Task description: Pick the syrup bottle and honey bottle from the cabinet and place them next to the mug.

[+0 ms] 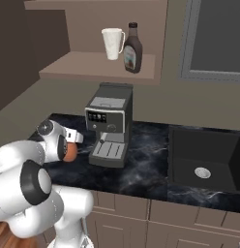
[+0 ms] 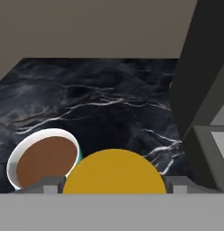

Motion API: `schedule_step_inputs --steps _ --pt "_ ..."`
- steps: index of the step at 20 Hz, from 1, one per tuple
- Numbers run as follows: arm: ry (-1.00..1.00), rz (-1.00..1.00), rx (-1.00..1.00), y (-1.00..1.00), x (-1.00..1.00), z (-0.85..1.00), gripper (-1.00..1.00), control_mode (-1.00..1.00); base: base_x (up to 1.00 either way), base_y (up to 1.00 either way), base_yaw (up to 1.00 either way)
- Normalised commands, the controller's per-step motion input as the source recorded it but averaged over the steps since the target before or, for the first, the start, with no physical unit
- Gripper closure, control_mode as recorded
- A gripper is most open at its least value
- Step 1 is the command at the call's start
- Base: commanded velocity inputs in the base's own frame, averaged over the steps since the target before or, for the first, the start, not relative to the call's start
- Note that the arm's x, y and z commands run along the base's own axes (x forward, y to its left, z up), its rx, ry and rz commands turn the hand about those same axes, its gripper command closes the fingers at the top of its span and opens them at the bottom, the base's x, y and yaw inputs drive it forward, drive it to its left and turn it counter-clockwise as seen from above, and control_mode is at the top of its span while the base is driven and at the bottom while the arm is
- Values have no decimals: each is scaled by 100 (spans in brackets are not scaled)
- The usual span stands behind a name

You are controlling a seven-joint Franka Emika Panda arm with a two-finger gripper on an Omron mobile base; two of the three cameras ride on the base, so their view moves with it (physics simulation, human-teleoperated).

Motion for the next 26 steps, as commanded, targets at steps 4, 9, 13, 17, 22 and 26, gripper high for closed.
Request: schedule_step_inputs --steps 4,9,13,17,22,26 --pt "0 0 -4 3 -1 -39 100 -100 0 0 0" --pt "0 0 -4 1 -6 -32 100 -100 0 0 0" --pt "0 0 -2 0 -6 -27 100 -100 0 0 0" --pt "0 0 0 0 -5 -2 100 -100 0 0 0" --pt "0 -2 1 -5 -3 0 100 -100 0 0 0" --pt "0 -1 0 0 0 0 -100 -100 0 0 0"
